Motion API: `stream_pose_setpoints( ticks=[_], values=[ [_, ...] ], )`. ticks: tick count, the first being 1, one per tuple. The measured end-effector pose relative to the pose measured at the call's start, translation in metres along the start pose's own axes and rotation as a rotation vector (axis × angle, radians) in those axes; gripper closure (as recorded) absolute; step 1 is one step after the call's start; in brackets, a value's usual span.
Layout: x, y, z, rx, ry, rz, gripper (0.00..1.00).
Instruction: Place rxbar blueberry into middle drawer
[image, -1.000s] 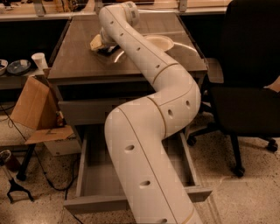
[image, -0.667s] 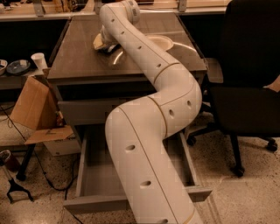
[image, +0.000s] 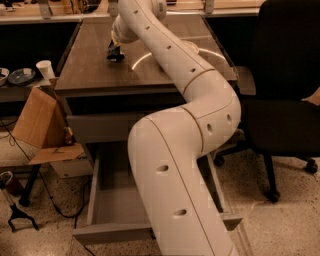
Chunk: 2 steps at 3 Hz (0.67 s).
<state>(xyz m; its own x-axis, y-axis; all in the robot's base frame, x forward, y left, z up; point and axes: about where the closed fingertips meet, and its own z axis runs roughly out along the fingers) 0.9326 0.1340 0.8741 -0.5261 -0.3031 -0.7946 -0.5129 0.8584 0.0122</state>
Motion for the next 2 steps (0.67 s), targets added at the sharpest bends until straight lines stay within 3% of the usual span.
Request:
stream_pose_setpoints(
  ticks=[2],
  values=[
    [-0.007,0.028,-0.042,-0.187,-0.043,-0.145,1.00]
  ],
)
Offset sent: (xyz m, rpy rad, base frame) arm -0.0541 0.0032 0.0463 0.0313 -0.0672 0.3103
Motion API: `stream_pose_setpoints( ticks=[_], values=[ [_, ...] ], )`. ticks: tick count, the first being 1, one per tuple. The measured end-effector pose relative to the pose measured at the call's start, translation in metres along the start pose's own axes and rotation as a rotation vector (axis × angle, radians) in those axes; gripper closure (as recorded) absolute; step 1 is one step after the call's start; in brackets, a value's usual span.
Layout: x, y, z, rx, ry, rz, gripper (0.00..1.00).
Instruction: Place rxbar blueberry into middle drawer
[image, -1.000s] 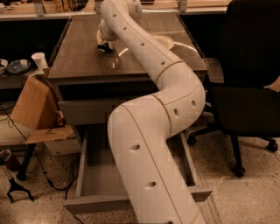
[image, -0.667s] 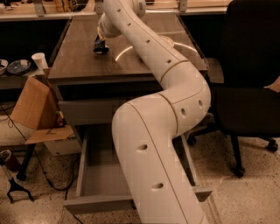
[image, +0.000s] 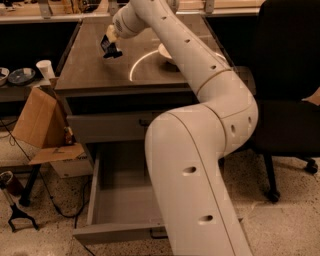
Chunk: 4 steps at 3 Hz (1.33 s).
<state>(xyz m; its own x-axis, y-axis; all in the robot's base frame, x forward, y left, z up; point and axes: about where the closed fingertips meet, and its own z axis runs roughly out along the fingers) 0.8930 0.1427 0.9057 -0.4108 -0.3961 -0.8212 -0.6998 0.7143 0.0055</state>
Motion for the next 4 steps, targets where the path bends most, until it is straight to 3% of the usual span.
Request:
stream_pose_setpoints(
  ticks=[1,2,3,4],
  values=[
    [-0.001,0.012,-0.017,-0.081,-0.016,-0.034,1.00],
    [0.009,0.041,-0.070,-0.188,0.019,-0.069,1.00],
    [0.009,0.041,-0.070,-0.188,0.019,-0.069,1.00],
    [0.024,0.051,-0.082,-0.238,0.003,-0.078,1.00]
  ],
)
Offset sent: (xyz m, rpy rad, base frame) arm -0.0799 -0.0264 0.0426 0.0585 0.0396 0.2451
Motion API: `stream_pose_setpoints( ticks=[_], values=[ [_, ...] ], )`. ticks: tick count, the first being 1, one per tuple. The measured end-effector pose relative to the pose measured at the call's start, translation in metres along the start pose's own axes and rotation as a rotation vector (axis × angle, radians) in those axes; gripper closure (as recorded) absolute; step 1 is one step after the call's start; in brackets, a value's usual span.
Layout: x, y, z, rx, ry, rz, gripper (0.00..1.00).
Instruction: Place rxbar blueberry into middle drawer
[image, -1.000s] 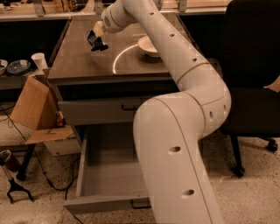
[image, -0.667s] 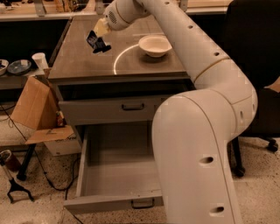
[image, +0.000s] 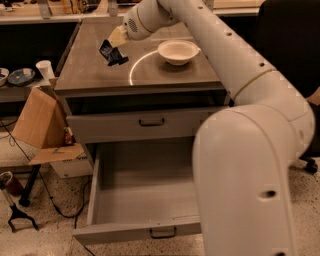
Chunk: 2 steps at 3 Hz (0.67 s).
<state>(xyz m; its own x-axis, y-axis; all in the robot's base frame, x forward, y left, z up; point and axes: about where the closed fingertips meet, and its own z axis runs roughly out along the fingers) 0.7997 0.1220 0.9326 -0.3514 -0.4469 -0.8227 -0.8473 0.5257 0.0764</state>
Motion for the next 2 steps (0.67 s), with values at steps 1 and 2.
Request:
stream_pose_setpoints(
  ticks=[1,2],
  values=[
    [0.020,0.024,-0.031,-0.027,-0.026,-0.012,1.00],
    [0.040,0.050,-0.071,-0.020,-0.066,-0.022,1.00]
  ],
)
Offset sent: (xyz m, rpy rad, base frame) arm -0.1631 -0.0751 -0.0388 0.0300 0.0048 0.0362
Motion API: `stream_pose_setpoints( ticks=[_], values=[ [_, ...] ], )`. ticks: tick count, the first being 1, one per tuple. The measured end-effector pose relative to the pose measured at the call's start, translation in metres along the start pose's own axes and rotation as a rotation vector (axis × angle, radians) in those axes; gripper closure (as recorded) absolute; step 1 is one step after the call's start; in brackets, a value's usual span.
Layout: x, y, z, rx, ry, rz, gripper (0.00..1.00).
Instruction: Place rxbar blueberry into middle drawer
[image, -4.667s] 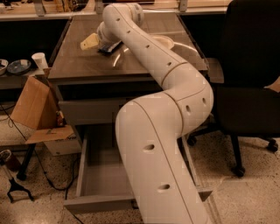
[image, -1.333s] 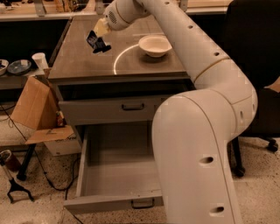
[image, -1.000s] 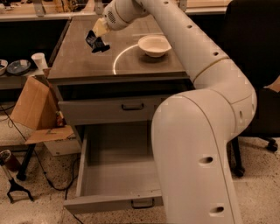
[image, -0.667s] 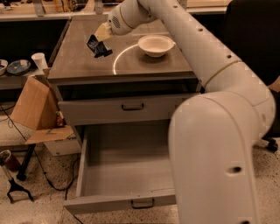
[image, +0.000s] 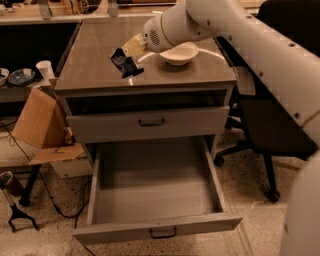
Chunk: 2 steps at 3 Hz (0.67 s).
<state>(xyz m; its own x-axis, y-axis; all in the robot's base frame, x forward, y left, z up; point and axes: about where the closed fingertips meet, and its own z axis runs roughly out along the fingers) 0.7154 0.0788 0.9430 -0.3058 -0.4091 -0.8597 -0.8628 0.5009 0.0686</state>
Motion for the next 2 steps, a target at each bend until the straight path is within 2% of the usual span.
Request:
stream_pose_setpoints(
  ticks=[1,2],
  values=[
    [0.060,0.030,-0.020,0.002,0.043,0.041,1.00],
    [0.102,0.037,-0.020,0.004,0.077,0.096,1.00]
  ],
)
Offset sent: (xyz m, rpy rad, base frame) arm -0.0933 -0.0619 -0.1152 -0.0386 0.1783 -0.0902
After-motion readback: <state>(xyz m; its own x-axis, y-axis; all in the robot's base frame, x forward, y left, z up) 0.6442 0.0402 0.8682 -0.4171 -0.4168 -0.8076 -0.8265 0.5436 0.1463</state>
